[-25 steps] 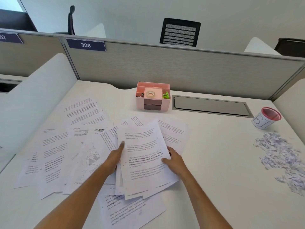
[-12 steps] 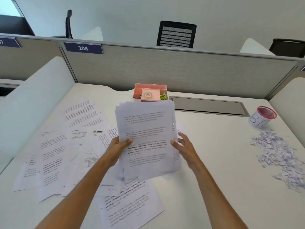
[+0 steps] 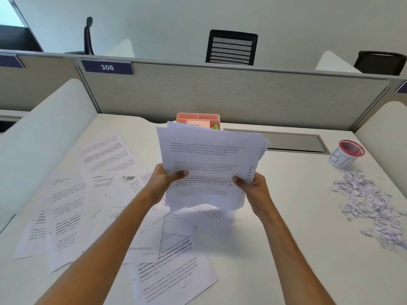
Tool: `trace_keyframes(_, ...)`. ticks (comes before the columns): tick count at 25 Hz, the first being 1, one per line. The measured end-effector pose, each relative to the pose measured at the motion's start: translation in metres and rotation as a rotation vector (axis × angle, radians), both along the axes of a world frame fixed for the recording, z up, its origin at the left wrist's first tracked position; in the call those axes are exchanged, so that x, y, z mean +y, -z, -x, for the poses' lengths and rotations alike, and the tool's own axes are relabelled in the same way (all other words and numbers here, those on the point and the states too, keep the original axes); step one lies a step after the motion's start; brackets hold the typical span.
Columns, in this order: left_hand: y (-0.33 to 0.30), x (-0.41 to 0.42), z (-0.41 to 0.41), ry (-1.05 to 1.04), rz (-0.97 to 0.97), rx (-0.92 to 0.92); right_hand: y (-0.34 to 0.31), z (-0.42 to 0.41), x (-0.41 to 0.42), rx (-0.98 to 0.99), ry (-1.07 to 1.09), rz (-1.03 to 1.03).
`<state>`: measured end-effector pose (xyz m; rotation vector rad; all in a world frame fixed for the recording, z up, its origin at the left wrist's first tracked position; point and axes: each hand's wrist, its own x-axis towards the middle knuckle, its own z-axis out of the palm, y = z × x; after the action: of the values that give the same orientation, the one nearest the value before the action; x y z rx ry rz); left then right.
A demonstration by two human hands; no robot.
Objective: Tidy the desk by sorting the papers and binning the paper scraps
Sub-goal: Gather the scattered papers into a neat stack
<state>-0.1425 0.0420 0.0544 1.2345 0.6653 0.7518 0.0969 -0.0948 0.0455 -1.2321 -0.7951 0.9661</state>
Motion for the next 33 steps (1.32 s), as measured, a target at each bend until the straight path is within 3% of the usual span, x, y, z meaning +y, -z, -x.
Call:
trace_keyframes(4,0.000,0.007,0.004,-0.037,0.007,0.073,0.005,0.004,-0.005,-0.029,-0.042,0.015)
trace_keyframes(11,-0.001,-0.003,-0.002,-0.120,0.018,-0.003,0.000,0.014,-0.004,-0.027,-0.003,-0.006)
trace_keyframes(26,-0.020,-0.008,-0.007,-0.059,-0.125,0.021,-0.006,0.014,-0.009,-0.003,0.009,-0.089)
trace_keyframes(33,0.019,-0.022,-0.014,-0.108,-0.023,0.063,0.029,0.025,-0.010,-0.108,0.053,0.140)
